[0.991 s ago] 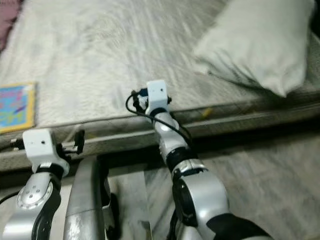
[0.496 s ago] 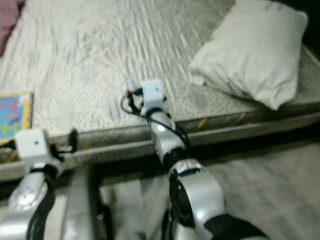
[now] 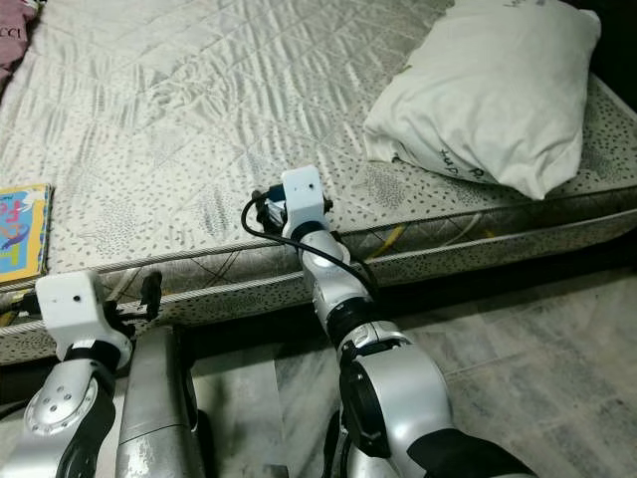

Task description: Clean up the room

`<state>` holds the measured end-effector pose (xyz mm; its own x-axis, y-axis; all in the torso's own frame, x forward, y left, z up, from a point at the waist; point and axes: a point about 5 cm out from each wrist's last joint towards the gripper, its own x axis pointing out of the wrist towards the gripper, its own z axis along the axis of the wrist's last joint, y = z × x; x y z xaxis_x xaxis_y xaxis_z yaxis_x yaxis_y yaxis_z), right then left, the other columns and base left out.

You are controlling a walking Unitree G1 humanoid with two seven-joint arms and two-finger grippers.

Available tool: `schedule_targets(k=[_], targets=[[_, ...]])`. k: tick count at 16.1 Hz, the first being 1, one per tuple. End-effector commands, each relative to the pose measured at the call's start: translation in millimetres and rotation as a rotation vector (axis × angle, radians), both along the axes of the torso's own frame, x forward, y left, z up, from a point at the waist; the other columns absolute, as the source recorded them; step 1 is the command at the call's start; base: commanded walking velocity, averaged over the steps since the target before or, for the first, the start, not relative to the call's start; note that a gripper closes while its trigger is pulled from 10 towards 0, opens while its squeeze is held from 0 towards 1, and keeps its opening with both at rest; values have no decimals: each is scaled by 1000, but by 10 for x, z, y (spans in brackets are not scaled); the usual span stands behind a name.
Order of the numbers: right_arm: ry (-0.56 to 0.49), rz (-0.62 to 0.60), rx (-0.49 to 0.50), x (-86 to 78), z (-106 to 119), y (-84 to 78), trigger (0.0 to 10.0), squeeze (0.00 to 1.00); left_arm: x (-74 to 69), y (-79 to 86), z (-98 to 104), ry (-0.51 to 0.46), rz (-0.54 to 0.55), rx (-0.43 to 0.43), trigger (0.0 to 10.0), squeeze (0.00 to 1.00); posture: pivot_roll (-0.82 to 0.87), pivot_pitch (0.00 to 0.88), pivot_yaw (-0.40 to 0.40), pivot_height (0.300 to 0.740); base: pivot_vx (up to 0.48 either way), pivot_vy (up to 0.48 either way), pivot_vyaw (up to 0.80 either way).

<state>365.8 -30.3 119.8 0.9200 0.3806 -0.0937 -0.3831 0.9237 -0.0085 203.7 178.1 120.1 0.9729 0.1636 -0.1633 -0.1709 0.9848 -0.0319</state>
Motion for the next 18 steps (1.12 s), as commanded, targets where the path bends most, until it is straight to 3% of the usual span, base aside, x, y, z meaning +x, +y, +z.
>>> schedule_targets(k=[1, 10, 11, 18], targets=[[48, 26, -20, -56, -93, 76, 10000, 0, -37, 10, 17, 5, 4, -2, 10000, 0, 124, 185, -47, 491, 0, 0, 0], [173, -58, -26, -145, -167, 337, 10000, 0, -274, -29, 8, 61, 18, -18, 10000, 0, 152, 260, -56, 491, 0, 0, 0], [187, -60, -4, -152, -149, 384, 0, 0, -290, -31, 9, 67, 19, -20, 10000, 0, 151, 263, -56, 491, 0, 0, 0], [190, -78, 27, -125, -135, 334, 0, 0, -263, -44, 0, 74, 9, -26, 10000, 0, 141, 247, -54, 491, 0, 0, 0]])
